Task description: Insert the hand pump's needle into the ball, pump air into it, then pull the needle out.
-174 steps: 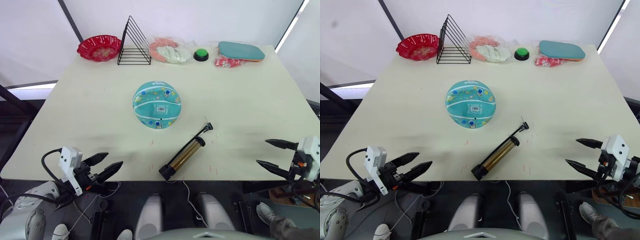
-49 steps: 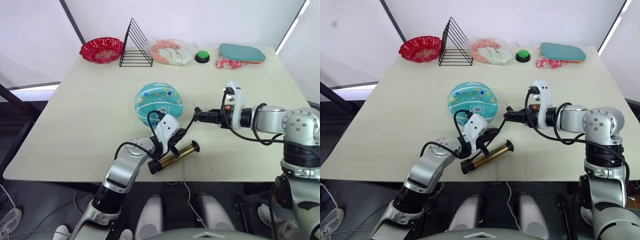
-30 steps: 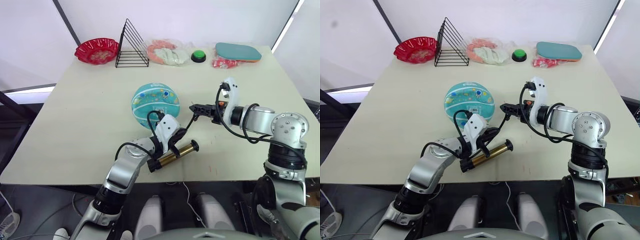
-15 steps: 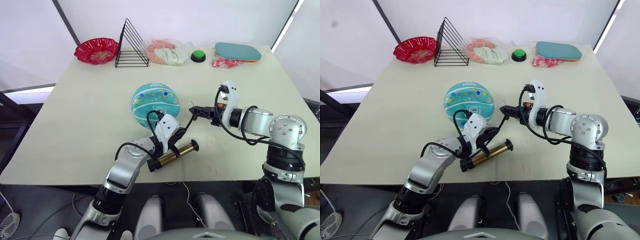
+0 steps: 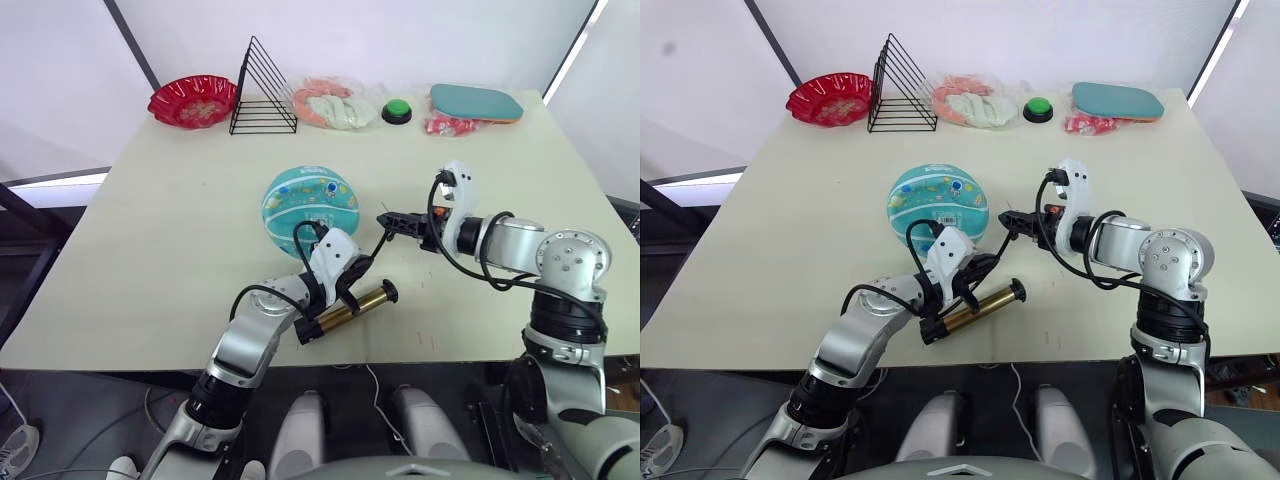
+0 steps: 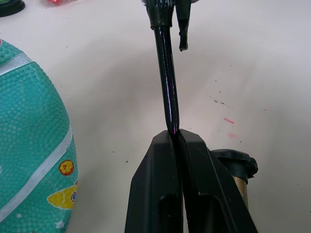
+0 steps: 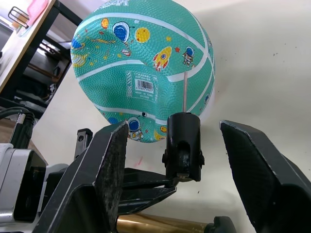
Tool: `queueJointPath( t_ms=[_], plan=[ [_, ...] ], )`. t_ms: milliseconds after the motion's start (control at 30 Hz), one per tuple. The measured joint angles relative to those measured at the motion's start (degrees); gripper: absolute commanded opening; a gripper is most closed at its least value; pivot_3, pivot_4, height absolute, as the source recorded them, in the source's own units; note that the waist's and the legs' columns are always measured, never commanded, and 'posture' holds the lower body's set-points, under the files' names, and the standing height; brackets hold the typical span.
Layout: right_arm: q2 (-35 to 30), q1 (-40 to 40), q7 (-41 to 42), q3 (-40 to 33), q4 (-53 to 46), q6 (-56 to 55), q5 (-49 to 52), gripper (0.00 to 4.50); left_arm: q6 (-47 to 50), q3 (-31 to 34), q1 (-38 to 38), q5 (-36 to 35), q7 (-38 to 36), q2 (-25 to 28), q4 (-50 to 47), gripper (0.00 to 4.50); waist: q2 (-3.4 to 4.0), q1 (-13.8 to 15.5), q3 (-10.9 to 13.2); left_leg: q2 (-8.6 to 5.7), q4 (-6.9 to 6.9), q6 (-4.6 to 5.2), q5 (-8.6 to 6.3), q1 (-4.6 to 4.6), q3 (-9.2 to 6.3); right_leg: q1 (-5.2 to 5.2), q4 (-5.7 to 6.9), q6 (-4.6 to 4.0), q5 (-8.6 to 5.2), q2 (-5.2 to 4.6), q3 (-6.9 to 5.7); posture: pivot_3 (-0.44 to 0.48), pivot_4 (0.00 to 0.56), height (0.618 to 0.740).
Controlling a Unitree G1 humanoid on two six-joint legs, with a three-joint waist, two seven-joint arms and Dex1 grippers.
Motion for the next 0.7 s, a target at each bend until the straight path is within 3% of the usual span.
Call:
queueJointPath(
  t_ms=[133,600,700],
  plan=[
    [0.1,0.0,0.0,-0.2,0.0,0.0,-0.2,0.34,-0.1,0.0,0.0,0.0,0.0,0.0,0.0,0.0,0.0,0.0,0.0,0.0,-0.07,0.0,0.0,0.0,0.01,-0.02,-0.04,0.01,0.0,0.0,0.0,0.0,0.15,0.74],
    [-1.1,0.0,1.8,0.0,0.0,-0.3,-0.7,0.3,-1.4,1.0,0.7,-0.8,0.3,-1.4,0.2,0.0,0.0,0.1,0.0,-0.01,-0.02,0.0,0.01,-0.75,0.03,-0.78,0.04,0.07,0.05,-0.01,0.02,0.0,0.15,0.74],
    [-5.4,-0.8,4.7,3.5,-0.6,-1.2,-2.0,0.3,-0.7,4.1,1.6,-6.3,-2.4,-2.4,0.4,0.0,0.03,0.0,0.0,-0.01,-0.01,0.01,0.01,-0.73,0.03,-0.78,0.05,0.07,0.05,-0.02,0.01,0.0,0.15,0.74]
  ],
)
